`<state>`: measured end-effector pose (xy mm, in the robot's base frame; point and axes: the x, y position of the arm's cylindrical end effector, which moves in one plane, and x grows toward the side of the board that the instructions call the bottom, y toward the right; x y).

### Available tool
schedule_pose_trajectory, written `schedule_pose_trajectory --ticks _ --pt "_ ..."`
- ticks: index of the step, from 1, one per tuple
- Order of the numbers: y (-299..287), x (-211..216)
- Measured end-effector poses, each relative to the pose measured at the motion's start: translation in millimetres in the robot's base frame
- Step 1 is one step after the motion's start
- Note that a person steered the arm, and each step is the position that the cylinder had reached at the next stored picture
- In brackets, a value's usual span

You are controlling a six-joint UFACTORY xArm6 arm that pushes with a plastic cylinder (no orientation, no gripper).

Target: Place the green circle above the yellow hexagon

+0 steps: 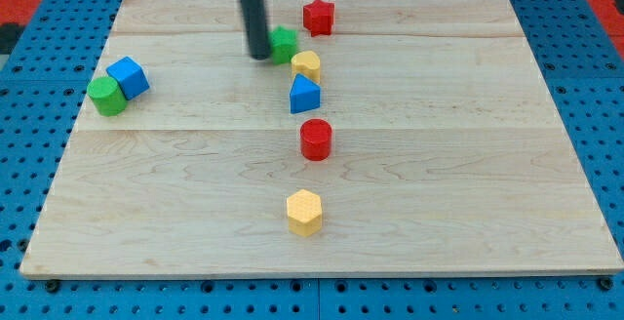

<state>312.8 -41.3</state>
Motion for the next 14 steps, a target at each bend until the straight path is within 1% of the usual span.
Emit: schedule_pose_trajectory --ticks 1,2,3,4,5,6,7,9,10,11,12,13,14 --pt "-39 0" --pt "-129 23" --pt "-165 -1" --pt "-256 11" --pt "-236 74" --pt "-200 129" --pt "-154 150" --pt "-170 141" --pt "-103 146" --pt "-125 130" --pt "-77 121" --pt "-55 125" --pt "-54 153"
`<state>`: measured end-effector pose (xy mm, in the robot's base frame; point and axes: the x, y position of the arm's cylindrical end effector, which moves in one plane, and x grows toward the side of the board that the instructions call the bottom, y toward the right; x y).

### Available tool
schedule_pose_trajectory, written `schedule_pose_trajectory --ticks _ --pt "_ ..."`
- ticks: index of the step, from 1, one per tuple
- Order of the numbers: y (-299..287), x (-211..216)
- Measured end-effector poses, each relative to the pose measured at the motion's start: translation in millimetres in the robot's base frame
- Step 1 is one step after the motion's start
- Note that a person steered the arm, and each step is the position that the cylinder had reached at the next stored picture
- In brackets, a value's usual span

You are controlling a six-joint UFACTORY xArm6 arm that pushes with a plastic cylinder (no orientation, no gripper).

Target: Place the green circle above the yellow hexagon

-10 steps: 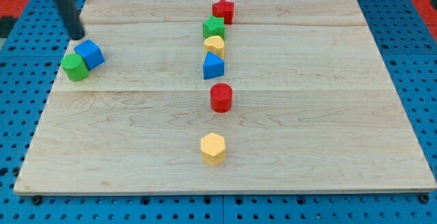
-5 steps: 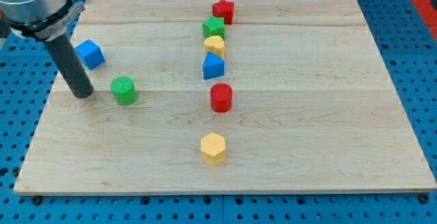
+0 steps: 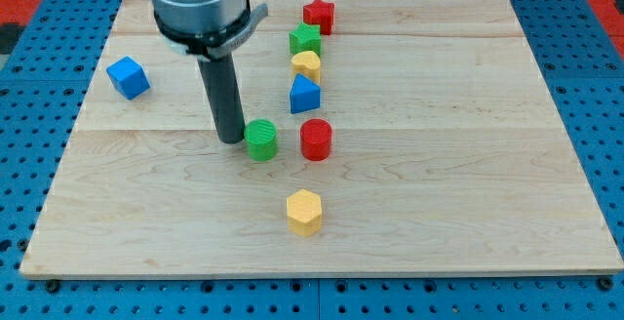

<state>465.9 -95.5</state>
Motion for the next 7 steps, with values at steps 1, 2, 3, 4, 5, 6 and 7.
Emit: schedule_pose_trajectory --ticks 1,2,3,4,5,6,7 --pt "3 40" --pt "-26 23" --pt "-6 -28" --pt "6 -26" --pt "36 29" --pt "36 40" --pt "49 45"
